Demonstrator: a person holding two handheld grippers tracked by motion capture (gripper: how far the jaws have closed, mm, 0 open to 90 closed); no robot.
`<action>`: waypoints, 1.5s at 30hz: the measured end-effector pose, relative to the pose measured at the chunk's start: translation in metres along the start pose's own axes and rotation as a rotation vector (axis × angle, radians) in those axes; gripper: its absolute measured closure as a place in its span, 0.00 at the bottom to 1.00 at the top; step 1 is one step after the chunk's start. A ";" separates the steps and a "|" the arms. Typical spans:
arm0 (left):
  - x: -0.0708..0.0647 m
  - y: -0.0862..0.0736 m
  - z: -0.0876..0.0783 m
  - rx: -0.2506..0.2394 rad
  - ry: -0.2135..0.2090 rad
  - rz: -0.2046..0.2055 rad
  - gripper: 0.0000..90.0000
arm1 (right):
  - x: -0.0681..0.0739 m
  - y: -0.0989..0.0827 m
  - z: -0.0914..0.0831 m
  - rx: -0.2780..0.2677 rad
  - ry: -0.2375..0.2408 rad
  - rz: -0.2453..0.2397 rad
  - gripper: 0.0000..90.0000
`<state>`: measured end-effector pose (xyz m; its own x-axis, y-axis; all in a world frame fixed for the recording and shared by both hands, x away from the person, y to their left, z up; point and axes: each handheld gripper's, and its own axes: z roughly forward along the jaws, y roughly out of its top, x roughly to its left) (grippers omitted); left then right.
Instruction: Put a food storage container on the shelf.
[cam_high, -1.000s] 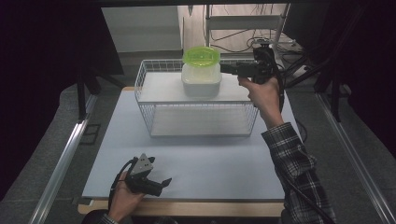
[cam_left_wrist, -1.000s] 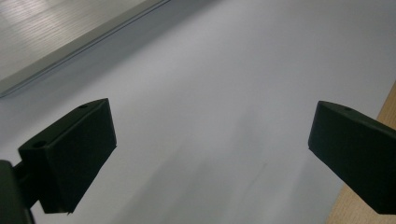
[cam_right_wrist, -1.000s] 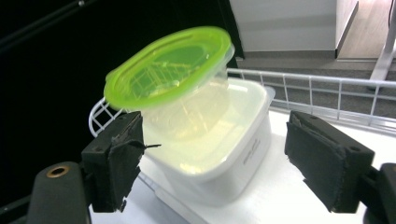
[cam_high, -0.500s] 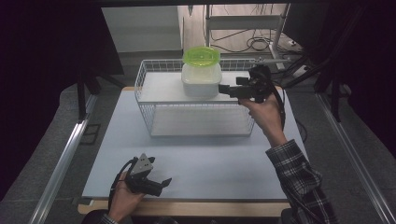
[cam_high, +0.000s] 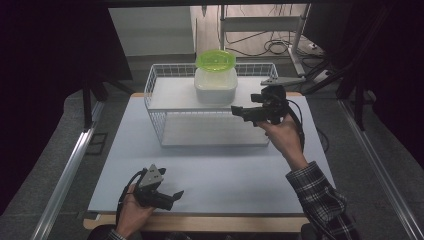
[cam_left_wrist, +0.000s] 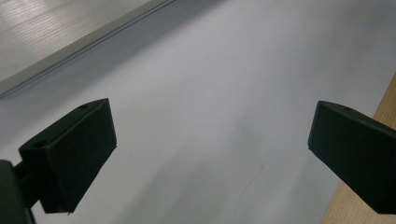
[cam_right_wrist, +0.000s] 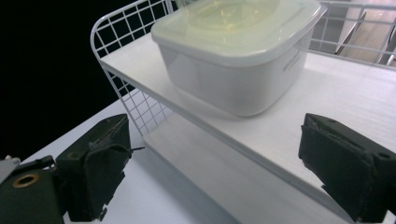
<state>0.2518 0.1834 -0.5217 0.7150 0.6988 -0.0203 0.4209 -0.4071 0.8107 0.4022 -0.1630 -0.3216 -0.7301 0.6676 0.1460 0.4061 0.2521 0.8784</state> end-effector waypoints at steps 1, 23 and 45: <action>0.000 0.000 0.000 0.001 -0.001 0.000 0.01 | 0.001 -0.002 0.000 0.001 0.001 -0.003 0.10; 0.000 0.000 -0.001 -0.008 -0.003 -0.006 0.01 | 0.004 -0.036 -0.007 0.036 -0.008 -0.046 0.03; -0.001 0.001 -0.001 -0.010 -0.006 -0.005 0.01 | 0.007 -0.063 -0.016 0.030 -0.024 -0.066 0.01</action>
<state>0.2512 0.1833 -0.5207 0.7163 0.6973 -0.0280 0.4189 -0.3975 0.8164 0.3627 -0.1853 -0.3682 -0.7425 0.6655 0.0769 0.3744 0.3171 0.8714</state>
